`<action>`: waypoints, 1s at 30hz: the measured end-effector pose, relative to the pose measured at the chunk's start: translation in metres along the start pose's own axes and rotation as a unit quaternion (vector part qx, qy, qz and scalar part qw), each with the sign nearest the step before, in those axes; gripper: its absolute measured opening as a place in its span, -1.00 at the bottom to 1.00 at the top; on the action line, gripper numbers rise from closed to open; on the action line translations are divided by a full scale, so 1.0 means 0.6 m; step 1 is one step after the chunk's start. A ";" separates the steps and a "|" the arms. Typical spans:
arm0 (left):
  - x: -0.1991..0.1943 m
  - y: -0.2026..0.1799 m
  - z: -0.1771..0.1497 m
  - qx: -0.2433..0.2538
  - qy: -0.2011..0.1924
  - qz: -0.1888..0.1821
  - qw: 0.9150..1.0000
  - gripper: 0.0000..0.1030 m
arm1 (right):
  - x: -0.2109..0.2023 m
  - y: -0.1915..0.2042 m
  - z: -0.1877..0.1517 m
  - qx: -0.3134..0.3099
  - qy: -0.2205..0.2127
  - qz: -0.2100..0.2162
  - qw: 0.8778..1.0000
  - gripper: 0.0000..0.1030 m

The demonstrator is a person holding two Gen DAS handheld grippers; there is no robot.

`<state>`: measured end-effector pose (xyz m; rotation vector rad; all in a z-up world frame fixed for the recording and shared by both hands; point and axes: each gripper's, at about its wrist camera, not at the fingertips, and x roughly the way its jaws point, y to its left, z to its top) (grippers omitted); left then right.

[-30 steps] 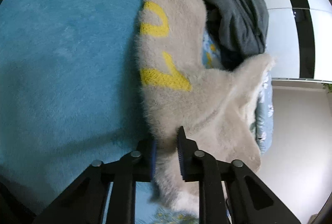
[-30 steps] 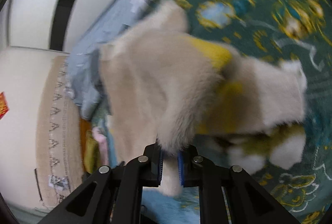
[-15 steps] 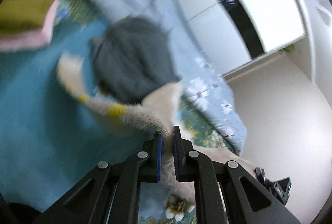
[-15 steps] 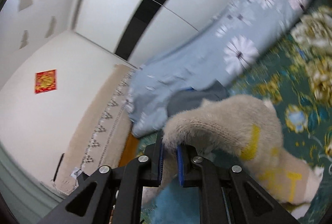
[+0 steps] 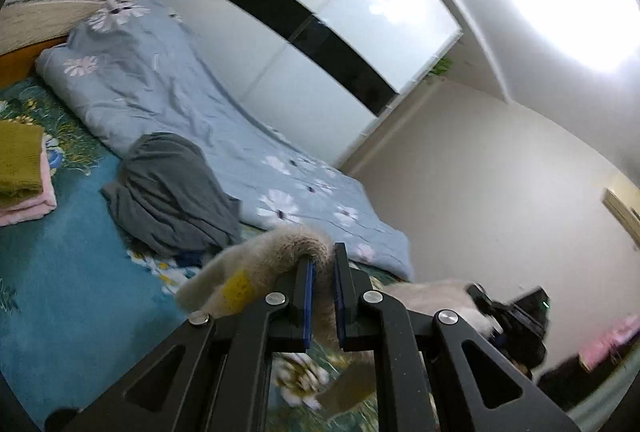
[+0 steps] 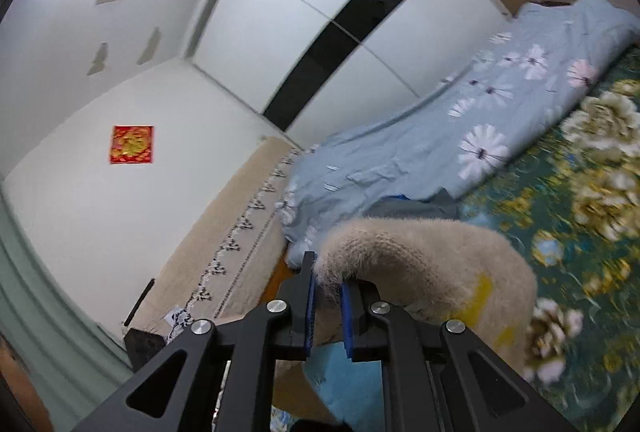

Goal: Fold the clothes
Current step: 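Lift the sweater with both grippers and carry it onto the open blanket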

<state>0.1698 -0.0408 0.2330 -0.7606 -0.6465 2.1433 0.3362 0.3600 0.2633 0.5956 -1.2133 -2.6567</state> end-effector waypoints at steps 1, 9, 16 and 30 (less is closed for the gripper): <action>-0.017 -0.011 -0.003 0.001 0.009 -0.008 1.000 -0.83 | -0.010 0.006 -0.002 0.007 0.009 -0.013 1.000 -0.78; 0.027 0.033 -0.019 -0.061 0.103 0.018 0.993 -0.83 | 0.086 -0.102 -0.017 0.070 0.087 -0.111 0.987 -0.79; 0.132 0.158 -0.058 -0.137 0.142 0.081 0.977 -0.83 | 0.200 -0.191 -0.019 0.089 0.129 -0.140 0.978 -0.78; 0.316 0.321 -0.076 -0.230 0.182 0.149 0.944 -0.83 | 0.418 -0.367 0.022 0.173 0.155 -0.167 0.958 -0.78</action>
